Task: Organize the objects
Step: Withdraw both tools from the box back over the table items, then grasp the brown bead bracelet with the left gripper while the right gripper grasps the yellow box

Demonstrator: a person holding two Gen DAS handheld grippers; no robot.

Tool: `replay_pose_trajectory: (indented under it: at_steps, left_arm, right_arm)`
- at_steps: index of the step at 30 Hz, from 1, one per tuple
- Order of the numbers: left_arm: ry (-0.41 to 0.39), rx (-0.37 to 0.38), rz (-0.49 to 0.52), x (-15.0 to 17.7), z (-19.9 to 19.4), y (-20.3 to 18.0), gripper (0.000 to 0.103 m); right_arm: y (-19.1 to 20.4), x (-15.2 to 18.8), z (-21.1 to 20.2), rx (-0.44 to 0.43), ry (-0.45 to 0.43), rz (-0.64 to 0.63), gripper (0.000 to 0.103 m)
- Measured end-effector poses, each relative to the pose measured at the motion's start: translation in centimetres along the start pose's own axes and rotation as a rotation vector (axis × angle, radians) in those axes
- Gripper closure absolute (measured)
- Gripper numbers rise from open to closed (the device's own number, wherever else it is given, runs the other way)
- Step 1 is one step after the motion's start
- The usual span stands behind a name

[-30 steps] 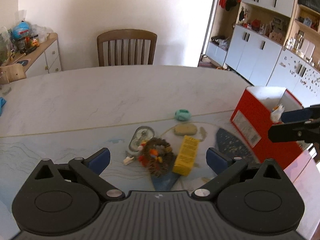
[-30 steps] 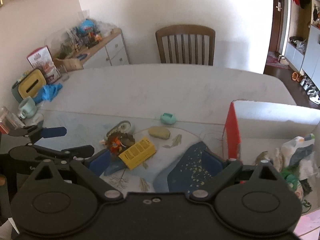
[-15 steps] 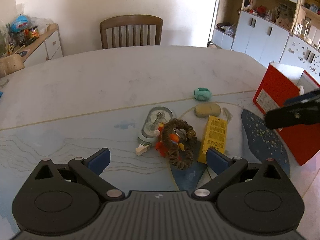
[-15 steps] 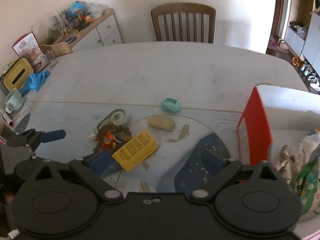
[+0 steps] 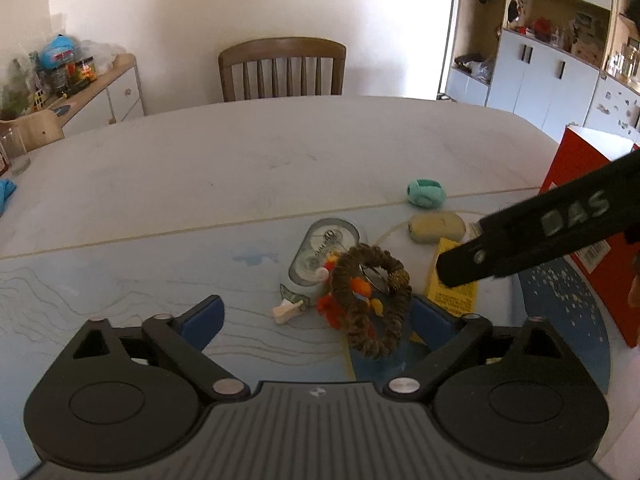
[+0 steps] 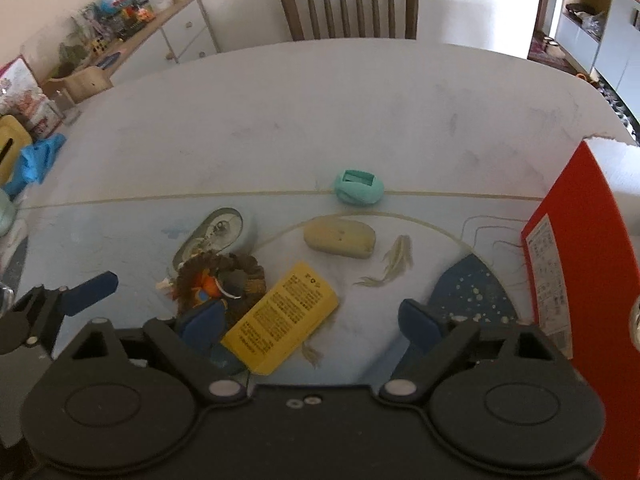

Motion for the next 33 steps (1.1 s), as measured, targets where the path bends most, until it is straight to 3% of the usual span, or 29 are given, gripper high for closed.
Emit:
replay_pose_trajectory:
  at_steps: [2,6,8,10,16,33]
  left_arm:
    - [-0.001,0.004,0.007,-0.1,0.1,-0.1,0.020]
    - [0.002,0.011,0.007,-0.2,0.4,-0.2,0.033]
    - [0.003,0.018,0.004,-0.4,0.4,-0.3,0.047]
    - [0.004,0.026,0.002,-0.5,0.3,-0.5,0.051]
    - [0.023,0.047,-0.005,-0.8,0.4,-0.8,0.069]
    - [0.016,0.039,0.023,-1.0,0.4,-1.1,0.092]
  right_arm:
    - [0.1,0.1,0.5,-0.005,0.014,0.004,0.015]
    - [0.1,0.1,1.2,-0.014,0.030,0.026,0.024]
    - [0.1,0.0,1.5,-0.022,0.034,0.041,0.025]
    - [-0.1,-0.1,1.7,-0.033,0.031,0.076,0.025]
    - [-0.5,0.1,2.4,-0.026,0.058,0.104,0.040]
    - [-0.5,1.8,1.2,-0.078,0.077,0.061,0.070]
Point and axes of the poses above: each gripper's, at about its wrist camera, not at the fingertips, and z roughly the way its jaws point, y to its left, x to its underside, the point moved 8 cm from there along z, roughly the way its jaws point, and after that the axes turned 14 degrees about -x, right-handed, at the moved point
